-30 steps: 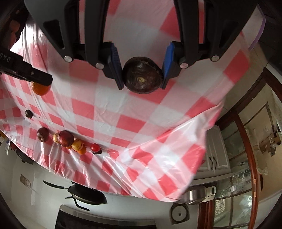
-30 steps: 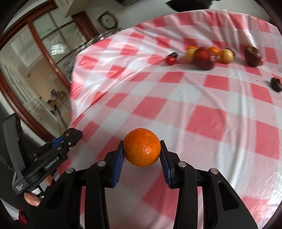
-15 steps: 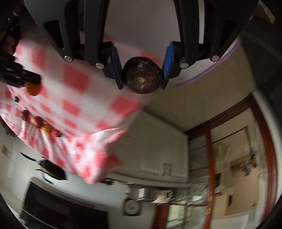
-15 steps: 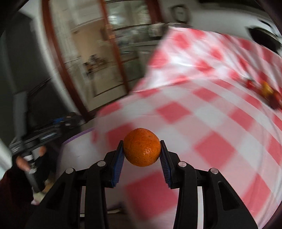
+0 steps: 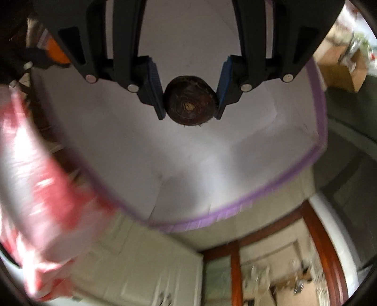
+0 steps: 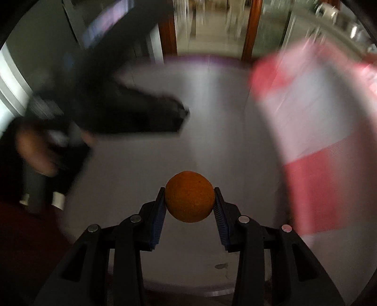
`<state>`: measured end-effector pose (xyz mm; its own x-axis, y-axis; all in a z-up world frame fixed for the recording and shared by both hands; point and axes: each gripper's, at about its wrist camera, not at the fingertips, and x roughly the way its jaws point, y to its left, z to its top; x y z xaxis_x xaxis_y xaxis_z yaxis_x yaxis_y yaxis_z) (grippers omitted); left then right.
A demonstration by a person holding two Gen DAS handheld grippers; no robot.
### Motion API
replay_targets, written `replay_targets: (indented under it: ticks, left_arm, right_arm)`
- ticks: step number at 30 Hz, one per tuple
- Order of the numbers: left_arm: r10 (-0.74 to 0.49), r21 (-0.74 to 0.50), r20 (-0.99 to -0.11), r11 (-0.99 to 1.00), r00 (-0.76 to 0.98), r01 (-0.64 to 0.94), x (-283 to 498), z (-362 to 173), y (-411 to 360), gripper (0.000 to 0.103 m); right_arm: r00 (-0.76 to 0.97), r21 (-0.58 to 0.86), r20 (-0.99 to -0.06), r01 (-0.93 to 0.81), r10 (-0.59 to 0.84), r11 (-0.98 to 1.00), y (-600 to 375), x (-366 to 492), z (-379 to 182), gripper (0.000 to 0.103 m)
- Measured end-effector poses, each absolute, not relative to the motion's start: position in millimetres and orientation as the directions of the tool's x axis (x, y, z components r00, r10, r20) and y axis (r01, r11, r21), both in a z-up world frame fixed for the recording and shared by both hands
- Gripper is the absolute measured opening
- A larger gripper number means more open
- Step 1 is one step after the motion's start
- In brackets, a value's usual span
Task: Organize fruits
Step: 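Carry the orange and dark fruit with both tools to the white box, then open the left tool over the box while the right tool drops the orange in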
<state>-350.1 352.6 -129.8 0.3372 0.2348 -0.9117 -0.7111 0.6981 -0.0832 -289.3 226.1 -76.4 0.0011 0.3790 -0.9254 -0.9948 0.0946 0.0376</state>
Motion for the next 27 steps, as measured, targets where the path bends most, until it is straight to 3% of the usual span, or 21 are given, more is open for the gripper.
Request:
replay_targets:
  ticks: [6,13,14,16,18,20,23,27]
  left_arm:
    - [0.282,0.041,-0.935,0.684,0.213,-0.728,-333.4,-155.6,353.7,0.042]
    - [0.219,0.028,-0.962,0.673,0.163,-0.739,-330.0,-180.1,358.7,0.043]
    - [0.214,0.022,-0.963,0.668,0.163,-0.744,-332.5,-181.4,359.4,0.045]
    - [0.21,0.004,-0.961,0.659,0.179,-0.752,-335.2,-180.5,361.8,0.062]
    - [0.212,-0.02,-0.956,0.645,0.203,-0.764,-338.8,-176.2,366.1,0.073]
    - [0.223,-0.044,-0.947,0.624,0.232,-0.78,-343.2,-169.0,370.1,0.076]
    - [0.302,-0.041,-0.918,0.574,0.258,-0.818,-355.4,-147.6,375.4,0.076]
    - [0.527,0.026,-0.796,0.521,0.297,-0.853,-369.7,-83.7,370.2,0.078]
  right_arm:
    - [0.02,-0.003,-0.984,-0.996,0.177,0.094,249.7,-289.6,-130.6,0.039]
    - [0.009,0.007,-0.987,-0.995,0.163,0.101,250.5,-292.2,-133.7,0.04]
    - [0.01,0.007,-0.987,-0.995,0.161,0.103,251.9,-290.1,-133.5,0.04]
    - [0.018,0.0,-0.987,-0.994,0.159,0.108,257.6,-284.2,-132.6,0.044]
    - [0.021,-0.002,-0.985,-0.994,0.17,0.113,256.3,-280.1,-128.8,0.063]
    - [0.031,-0.008,-0.978,-0.994,0.205,0.112,255.1,-280.9,-117.9,0.064]
    - [0.054,-0.029,-0.958,-0.995,0.28,0.092,250.4,-285.7,-91.2,0.068]
    - [0.042,-0.008,-0.899,-0.997,0.437,0.081,229.6,-290.3,-33.3,0.068]
